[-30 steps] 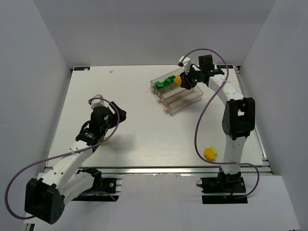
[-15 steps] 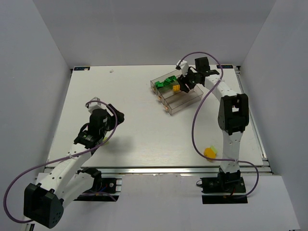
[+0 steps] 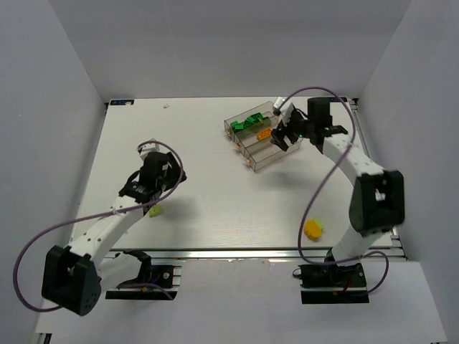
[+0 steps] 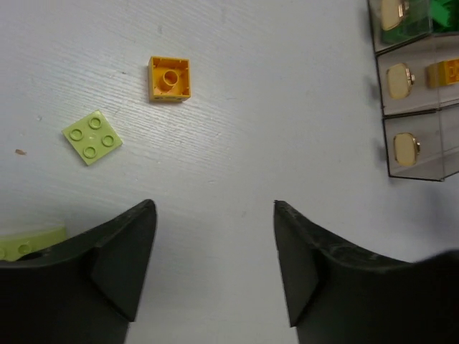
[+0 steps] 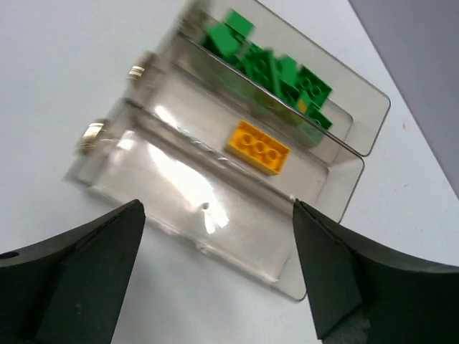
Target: Sort the legos into containers by color
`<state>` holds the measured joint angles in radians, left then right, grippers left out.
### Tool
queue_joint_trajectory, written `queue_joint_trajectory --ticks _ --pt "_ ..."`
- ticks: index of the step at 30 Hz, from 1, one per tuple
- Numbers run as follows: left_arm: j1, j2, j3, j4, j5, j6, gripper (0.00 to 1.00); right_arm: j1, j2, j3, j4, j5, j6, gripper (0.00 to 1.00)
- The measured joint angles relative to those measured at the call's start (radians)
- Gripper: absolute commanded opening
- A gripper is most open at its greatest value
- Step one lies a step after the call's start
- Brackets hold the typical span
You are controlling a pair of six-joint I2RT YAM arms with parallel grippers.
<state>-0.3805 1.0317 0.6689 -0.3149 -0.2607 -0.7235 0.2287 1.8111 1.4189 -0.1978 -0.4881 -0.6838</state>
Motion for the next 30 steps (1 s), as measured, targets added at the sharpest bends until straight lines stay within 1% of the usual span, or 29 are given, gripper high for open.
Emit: queue_joint_trajectory --ticks 1,2,3,4,5,6,7,8,9,11,13,14,15,22,26,30 --pt "0.0 0.039 0.026 -0.015 -0.003 0.015 0.67 0.0 -0.089 -0.087 0.039 -0.027 -0.007 0.79" --pt "0.0 0.079 0.053 -0.03 -0.006 0.033 0.56 0.0 -0.157 -0.132 0.035 -0.072 -0.033 0.49" --pt "0.0 0.119 0.084 -0.043 -0.01 0.051 0.51 -0.001 -0.208 -0.143 0.013 -0.126 -0.068 0.31" --pt "0.0 0.156 0.11 -0.055 -0.014 0.062 0.48 -0.002 -0.231 -0.127 -0.017 -0.172 -0.1 0.19" --pt "0.0 0.195 0.141 -0.07 -0.019 0.082 0.48 -0.004 -0.239 -0.093 -0.074 -0.222 -0.129 0.07" --pt "0.0 0.227 0.166 -0.08 -0.023 0.096 0.49 -0.003 -0.239 -0.062 -0.119 -0.268 -0.154 0.06" --pt "0.0 0.261 0.192 -0.088 -0.03 0.106 0.52 -0.003 -0.238 -0.045 -0.151 -0.301 -0.172 0.08" --pt "0.0 0.291 0.217 -0.098 -0.037 0.116 0.55 -0.003 -0.241 -0.043 -0.183 -0.33 -0.177 0.21" --pt "0.0 0.321 0.239 -0.105 -0.044 0.126 0.65 -0.003 -0.245 -0.05 -0.212 -0.35 -0.17 0.3" --pt "0.0 0.385 0.293 -0.128 -0.06 0.135 0.71 -0.003 -0.269 -0.111 -0.229 -0.372 -0.151 0.41" --pt "0.0 0.464 0.354 -0.149 -0.08 0.147 0.77 -0.003 -0.298 -0.173 -0.261 -0.378 -0.124 0.48" --pt "0.0 0.5 0.378 -0.156 -0.089 0.153 0.78 -0.003 -0.309 -0.193 -0.28 -0.379 -0.11 0.51" --pt "0.002 0.537 0.398 -0.16 -0.097 0.159 0.79 -0.002 -0.316 -0.202 -0.294 -0.379 -0.1 0.53" --pt "0.025 0.711 0.488 -0.213 -0.124 0.199 0.8 0.001 -0.338 -0.204 -0.33 -0.367 -0.064 0.54" --pt "0.043 0.767 0.543 -0.234 -0.145 0.21 0.79 0.001 -0.339 -0.204 -0.332 -0.357 -0.053 0.54" --pt "0.058 0.788 0.551 -0.236 -0.148 0.215 0.76 0.001 -0.338 -0.204 -0.331 -0.351 -0.043 0.54"
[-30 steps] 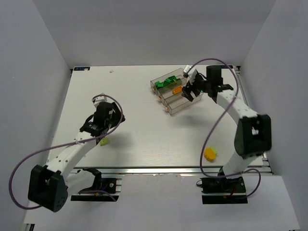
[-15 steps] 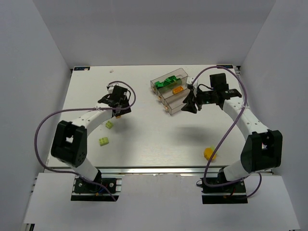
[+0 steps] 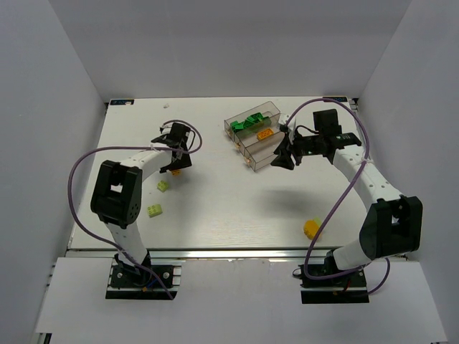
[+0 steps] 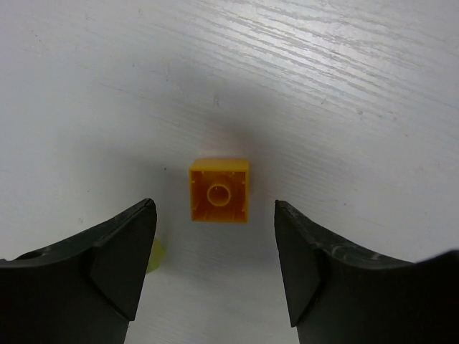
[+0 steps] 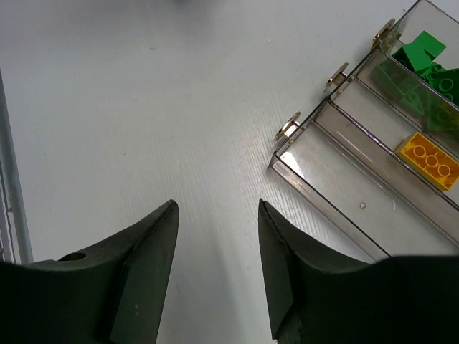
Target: Sort the legos into containers by color
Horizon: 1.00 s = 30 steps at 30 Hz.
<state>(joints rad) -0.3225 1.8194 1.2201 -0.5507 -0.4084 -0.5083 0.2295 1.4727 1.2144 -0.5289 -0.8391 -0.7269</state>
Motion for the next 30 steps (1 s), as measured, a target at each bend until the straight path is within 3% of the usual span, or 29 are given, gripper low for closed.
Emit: queue_joint_trajectory --ticks 7,12,16,21,23,27,30 --pt "0.023 0.031 -0.002 0.016 0.018 0.002 0.63 0.0 0.0 0.0 0.0 0.006 0.017 0.54" --pt "0.038 0.051 -0.003 0.039 0.047 -0.005 0.6 0.0 0.0 0.0 0.0 0.007 0.019 0.54" --pt "0.045 0.058 -0.015 0.06 0.061 -0.015 0.47 0.0 0.0 0.0 0.0 0.009 0.025 0.54" --pt "0.049 0.05 -0.035 0.087 0.074 -0.02 0.4 0.0 0.0 0.001 0.0 0.011 0.04 0.53" --pt "0.051 0.04 -0.048 0.102 0.085 -0.023 0.3 0.0 0.0 0.002 0.0 0.011 0.044 0.52" --pt "0.053 0.003 -0.073 0.13 0.149 -0.028 0.21 0.0 0.0 0.017 0.001 0.011 0.063 0.46" --pt "0.048 -0.046 -0.085 0.177 0.226 -0.032 0.17 -0.001 0.0 0.034 0.002 0.01 0.076 0.33"
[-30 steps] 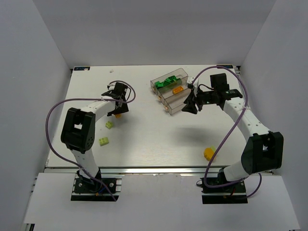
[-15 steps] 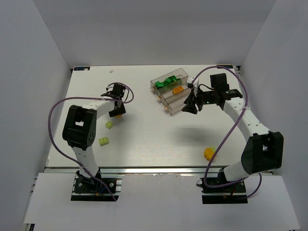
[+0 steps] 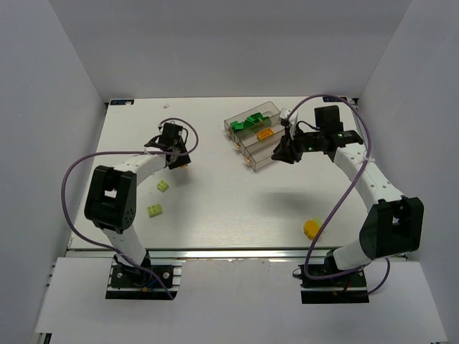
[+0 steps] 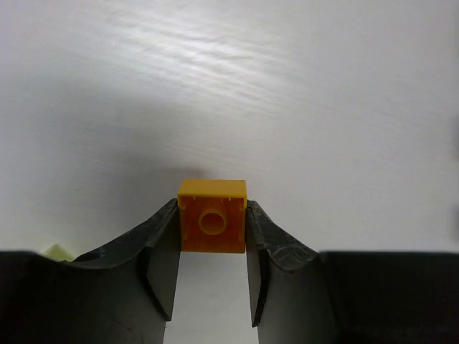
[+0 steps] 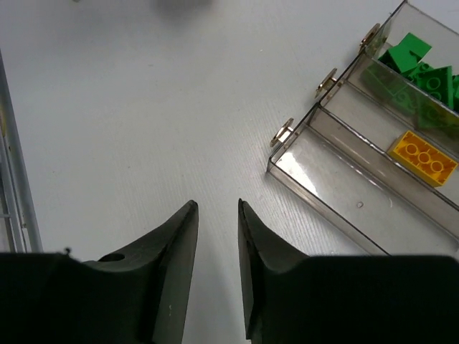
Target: Sort the legos into containers by color
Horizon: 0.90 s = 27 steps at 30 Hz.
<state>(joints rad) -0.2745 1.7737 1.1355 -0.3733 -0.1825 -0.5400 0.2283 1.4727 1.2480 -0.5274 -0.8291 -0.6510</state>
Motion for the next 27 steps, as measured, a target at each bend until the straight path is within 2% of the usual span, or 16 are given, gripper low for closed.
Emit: queue_joint_trajectory --ticks 1,2,3,11,19,23,27 --pt "-0.007 -0.019 0.0 0.027 0.036 0.0 0.16 0.0 0.0 0.006 0.0 0.0 0.011 0.22" --pt "-0.016 -0.034 0.0 0.055 0.066 0.001 0.16 -0.001 0.0 0.009 0.004 -0.001 0.014 0.16" --pt "-0.03 -0.048 0.0 0.087 0.1 0.004 0.16 -0.002 0.0 0.015 0.004 -0.003 0.027 0.01" --pt "-0.215 -0.008 0.142 0.238 0.299 0.045 0.14 -0.005 0.0 0.032 0.013 -0.001 0.085 0.0" --pt "-0.256 0.229 0.404 0.314 0.379 0.062 0.17 -0.008 -0.001 0.032 0.009 0.016 0.093 0.0" --pt "-0.26 0.359 0.536 0.304 0.384 0.066 0.24 -0.018 -0.009 0.033 -0.002 0.019 0.089 0.0" --pt "-0.267 0.454 0.646 0.261 0.378 0.073 0.39 -0.027 -0.016 0.034 -0.01 0.019 0.079 0.0"
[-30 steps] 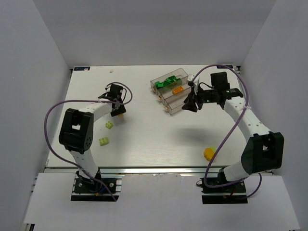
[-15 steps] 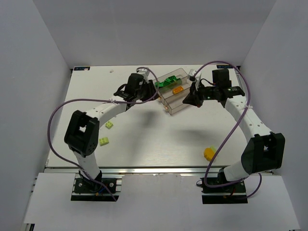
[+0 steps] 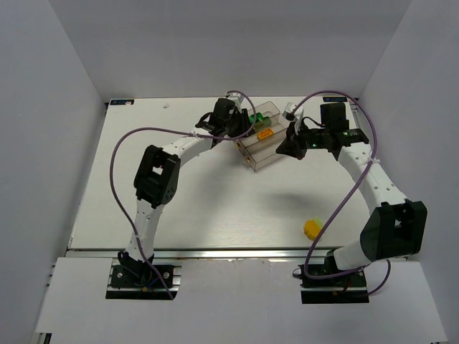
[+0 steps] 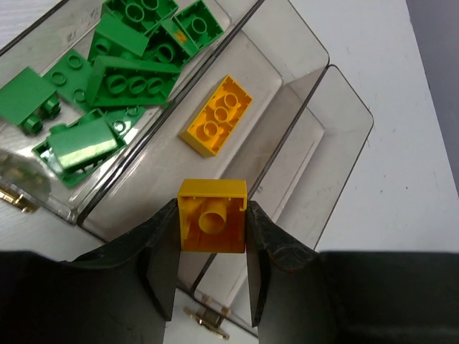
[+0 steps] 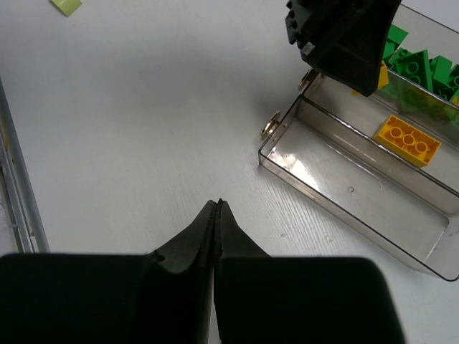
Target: Sort the legos into containers by color
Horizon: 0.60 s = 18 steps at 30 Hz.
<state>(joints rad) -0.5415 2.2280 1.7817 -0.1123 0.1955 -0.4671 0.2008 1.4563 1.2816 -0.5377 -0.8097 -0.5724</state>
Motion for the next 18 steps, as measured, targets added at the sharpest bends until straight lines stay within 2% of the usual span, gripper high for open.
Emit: queue_joint_trajectory --ticks 2,5,6,8,9,12,18 --pt "-0.005 0.04 0.051 -0.014 -0.004 0.002 0.43 -0.004 -0.001 0.003 -0.011 0.0 -0.006 0.02" --pt "-0.011 0.067 0.094 -0.045 -0.009 0.005 0.51 -0.005 -0.001 0.006 -0.02 0.001 -0.014 0.2" --pt "-0.011 0.072 0.106 -0.051 -0.011 0.006 0.52 -0.006 -0.001 0.006 -0.026 0.002 -0.022 0.31" --pt "-0.012 0.075 0.12 -0.064 -0.013 0.007 0.56 -0.008 -0.001 0.007 -0.043 0.002 -0.042 0.46" --pt "-0.013 0.075 0.127 -0.069 -0.013 0.008 0.57 -0.009 -0.001 0.008 -0.05 0.002 -0.05 0.58" --pt "-0.012 0.075 0.15 -0.077 -0.019 0.012 0.62 -0.01 0.0 0.014 -0.09 -0.011 -0.11 0.66" --pt "-0.012 0.065 0.158 -0.098 -0.045 0.029 0.61 -0.011 0.027 0.052 -0.267 -0.035 -0.359 0.66"
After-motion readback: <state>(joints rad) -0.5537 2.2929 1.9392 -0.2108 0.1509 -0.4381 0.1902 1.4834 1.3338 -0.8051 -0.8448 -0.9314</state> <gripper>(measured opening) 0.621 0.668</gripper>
